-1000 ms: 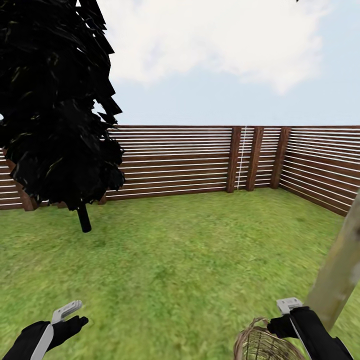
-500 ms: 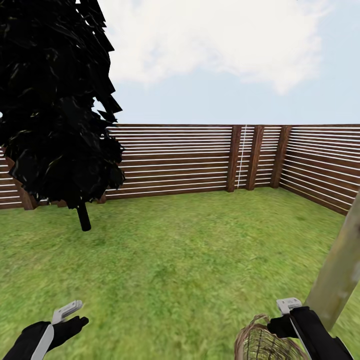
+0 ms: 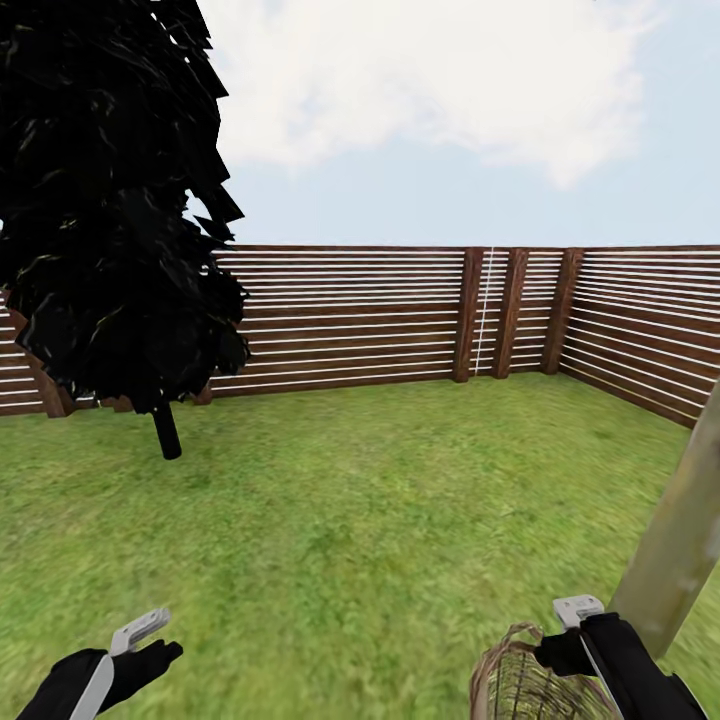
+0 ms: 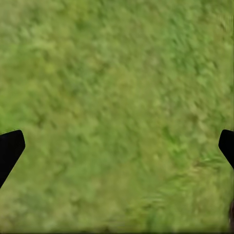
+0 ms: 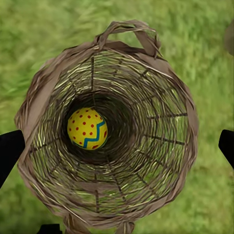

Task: Take the three Easter eggs out of the wicker basket on the lawn in the garden, then place them on the lawn next to a single tree (choose any tree) so that all three eggs are next to the same tree and none are left in the basket.

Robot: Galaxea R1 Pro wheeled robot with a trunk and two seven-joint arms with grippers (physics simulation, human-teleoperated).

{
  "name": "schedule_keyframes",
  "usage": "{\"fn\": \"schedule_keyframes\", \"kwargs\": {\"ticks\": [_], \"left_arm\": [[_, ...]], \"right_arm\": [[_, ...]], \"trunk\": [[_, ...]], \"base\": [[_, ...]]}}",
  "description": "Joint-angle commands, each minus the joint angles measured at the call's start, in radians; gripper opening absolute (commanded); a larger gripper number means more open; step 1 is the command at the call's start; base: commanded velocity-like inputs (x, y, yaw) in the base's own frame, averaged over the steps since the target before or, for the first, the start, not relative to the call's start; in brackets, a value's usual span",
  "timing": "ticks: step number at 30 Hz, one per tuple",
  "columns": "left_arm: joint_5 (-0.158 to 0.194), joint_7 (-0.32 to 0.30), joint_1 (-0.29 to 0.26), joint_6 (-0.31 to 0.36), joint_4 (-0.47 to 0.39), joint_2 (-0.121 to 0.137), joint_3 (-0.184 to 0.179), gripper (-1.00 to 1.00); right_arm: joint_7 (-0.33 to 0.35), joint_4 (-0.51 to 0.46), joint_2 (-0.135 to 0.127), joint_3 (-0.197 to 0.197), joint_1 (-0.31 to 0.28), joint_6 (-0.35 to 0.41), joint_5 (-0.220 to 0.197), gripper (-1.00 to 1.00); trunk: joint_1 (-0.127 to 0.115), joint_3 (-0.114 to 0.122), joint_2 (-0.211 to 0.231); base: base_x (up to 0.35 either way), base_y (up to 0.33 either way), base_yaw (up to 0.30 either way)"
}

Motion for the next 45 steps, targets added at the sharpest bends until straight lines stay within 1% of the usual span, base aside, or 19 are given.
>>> {"fn": "schedule_keyframes", "kwargs": {"ticks": [1,10,16,18,20,24,38,45], "left_arm": [[0.000,-0.005,-0.001,0.006,0.001,0.000,0.004,1.00],[0.001,-0.004,-0.001,0.007,0.000,0.000,0.005,1.00],[0.001,-0.002,-0.001,0.007,-0.022,0.005,0.006,1.00],[0.001,-0.002,-0.001,0.006,-0.051,0.006,0.006,1.00],[0.001,-0.002,-0.001,0.006,-0.098,0.007,0.006,1.00],[0.000,-0.002,-0.001,0.006,-0.122,0.001,0.006,1.00],[0.000,-0.002,-0.001,0.007,-0.126,-0.010,0.002,1.00],[-0.003,-0.002,-0.001,0.007,-0.123,-0.028,-0.001,1.00]], "right_arm": [[0.009,-0.001,0.000,-0.002,-0.001,0.003,0.011,1.00],[0.008,-0.001,0.002,-0.002,-0.001,0.003,0.011,1.00],[0.007,-0.001,0.003,0.000,-0.001,0.003,0.012,1.00],[0.006,-0.001,0.004,0.001,-0.001,0.002,0.012,1.00],[0.006,0.000,0.005,0.002,-0.001,0.001,0.013,1.00],[0.007,0.000,0.004,0.001,-0.001,0.000,0.012,1.00],[0.009,-0.001,0.003,-0.002,-0.001,0.000,0.011,1.00],[0.008,-0.001,0.003,0.000,-0.001,0.001,0.011,1.00]], "trunk": [[0.004,-0.004,-0.008],[0.038,-0.033,-0.071],[0.061,-0.051,-0.113],[0.069,-0.058,-0.127],[0.077,-0.064,-0.141],[0.092,-0.076,-0.169],[0.146,-0.120,-0.267],[0.173,-0.142,-0.316]], "base": [[0.000,0.000,0.000],[0.000,0.000,0.000],[0.000,0.000,0.000],[0.000,0.000,0.000],[0.000,0.000,0.000],[0.000,0.000,0.000],[0.000,0.000,0.000],[0.000,0.000,0.000]]}}
